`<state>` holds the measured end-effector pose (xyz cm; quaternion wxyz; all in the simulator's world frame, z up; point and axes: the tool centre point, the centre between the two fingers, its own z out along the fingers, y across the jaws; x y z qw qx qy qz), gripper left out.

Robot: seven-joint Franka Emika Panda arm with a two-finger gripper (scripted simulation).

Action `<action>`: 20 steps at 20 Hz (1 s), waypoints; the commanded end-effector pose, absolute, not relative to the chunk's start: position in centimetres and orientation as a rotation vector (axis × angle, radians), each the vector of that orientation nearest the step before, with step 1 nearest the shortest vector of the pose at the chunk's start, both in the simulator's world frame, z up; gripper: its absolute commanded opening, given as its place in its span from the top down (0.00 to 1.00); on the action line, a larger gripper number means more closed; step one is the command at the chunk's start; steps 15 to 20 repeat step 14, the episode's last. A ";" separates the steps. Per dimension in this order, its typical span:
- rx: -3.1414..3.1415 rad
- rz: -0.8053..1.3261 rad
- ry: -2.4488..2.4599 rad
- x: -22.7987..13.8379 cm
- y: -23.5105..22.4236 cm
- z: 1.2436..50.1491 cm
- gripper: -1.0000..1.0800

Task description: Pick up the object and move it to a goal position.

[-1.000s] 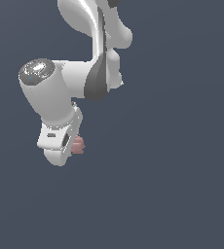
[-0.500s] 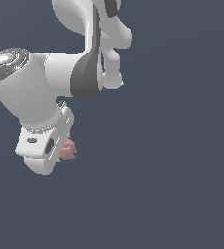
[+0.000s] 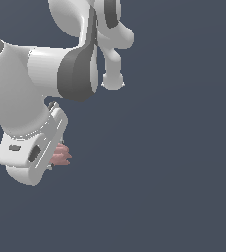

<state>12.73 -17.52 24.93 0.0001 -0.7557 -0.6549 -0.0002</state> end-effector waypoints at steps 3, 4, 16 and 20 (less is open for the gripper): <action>-2.374 -0.001 -2.057 13.4 -17.8 25.5 1.00; -2.374 -0.001 -2.057 13.5 -17.9 25.6 1.00; -2.374 -0.001 -2.057 13.9 -18.1 26.0 1.00; -2.374 -0.001 -2.057 13.9 -18.1 26.0 1.00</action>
